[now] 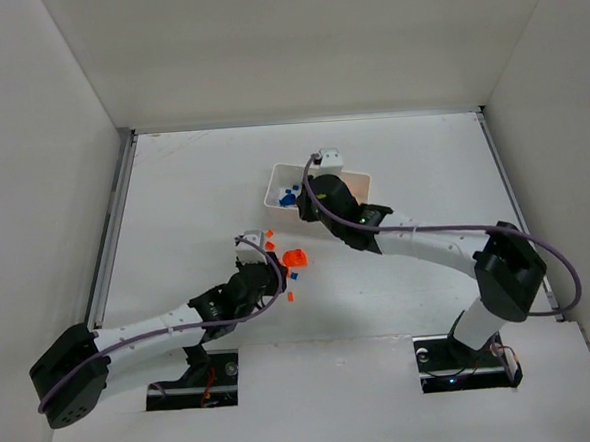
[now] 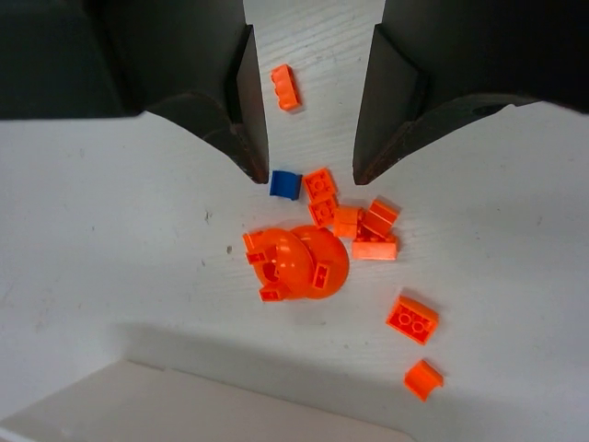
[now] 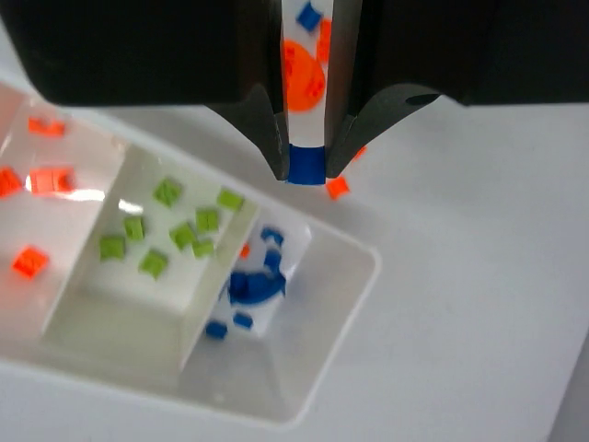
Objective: Sort the legos into containers by color
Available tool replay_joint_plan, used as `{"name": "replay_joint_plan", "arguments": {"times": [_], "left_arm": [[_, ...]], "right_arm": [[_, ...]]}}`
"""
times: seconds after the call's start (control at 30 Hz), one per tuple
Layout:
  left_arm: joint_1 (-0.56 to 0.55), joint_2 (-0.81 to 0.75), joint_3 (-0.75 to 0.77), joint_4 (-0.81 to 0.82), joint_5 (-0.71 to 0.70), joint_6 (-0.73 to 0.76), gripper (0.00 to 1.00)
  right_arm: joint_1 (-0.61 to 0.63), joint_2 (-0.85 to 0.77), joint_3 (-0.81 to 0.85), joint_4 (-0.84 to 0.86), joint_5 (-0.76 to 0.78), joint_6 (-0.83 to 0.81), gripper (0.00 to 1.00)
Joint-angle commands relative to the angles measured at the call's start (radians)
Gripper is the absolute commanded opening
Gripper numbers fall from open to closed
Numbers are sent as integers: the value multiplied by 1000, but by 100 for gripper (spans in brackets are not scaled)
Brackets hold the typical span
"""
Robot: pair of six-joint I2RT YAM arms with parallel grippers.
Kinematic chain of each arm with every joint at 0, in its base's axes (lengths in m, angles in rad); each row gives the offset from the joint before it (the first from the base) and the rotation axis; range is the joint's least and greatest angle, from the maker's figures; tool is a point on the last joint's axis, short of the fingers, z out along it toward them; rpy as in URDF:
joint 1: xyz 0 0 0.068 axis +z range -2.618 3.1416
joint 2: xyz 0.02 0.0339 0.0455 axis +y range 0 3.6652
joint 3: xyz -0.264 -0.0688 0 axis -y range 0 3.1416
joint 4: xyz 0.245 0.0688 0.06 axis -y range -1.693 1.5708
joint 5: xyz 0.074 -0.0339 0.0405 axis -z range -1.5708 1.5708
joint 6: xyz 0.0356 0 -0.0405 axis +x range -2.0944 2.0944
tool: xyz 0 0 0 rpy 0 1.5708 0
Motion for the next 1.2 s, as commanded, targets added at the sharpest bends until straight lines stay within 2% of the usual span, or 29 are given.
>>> {"name": "replay_joint_plan", "arguments": {"times": [0.0, 0.1, 0.2, 0.27, 0.37, 0.47, 0.5, 0.83, 1.17], "left_arm": [[-47, 40, 12, -16, -46, -18, 38], [-87, 78, 22, -15, -62, -28, 38], [-113, 122, 28, -10, -86, -55, 38], [-119, 159, 38, -1, -92, -58, 38], [-122, 207, 49, 27, -95, -60, 39], [-128, 237, 66, 36, -91, -55, 39], [-130, 250, 69, 39, -91, -52, 39], [-119, 388, 134, 79, -57, -17, 40], [-99, 475, 178, 90, -51, -2, 40]], "right_arm": [[-53, 108, 138, 57, -71, -72, 15], [-89, 215, 235, 67, -80, -86, 16], [-118, 300, 310, 67, -100, -76, 20], [-132, 364, 379, 55, -138, -69, 26], [-136, 372, 401, 44, -157, -53, 38], [-136, 322, 347, 69, -161, -43, 47], [-136, 308, 332, 73, -158, -45, 48], [-121, 102, 74, 152, -141, -20, 47], [-118, -43, -98, 176, -130, 7, 47]]}}
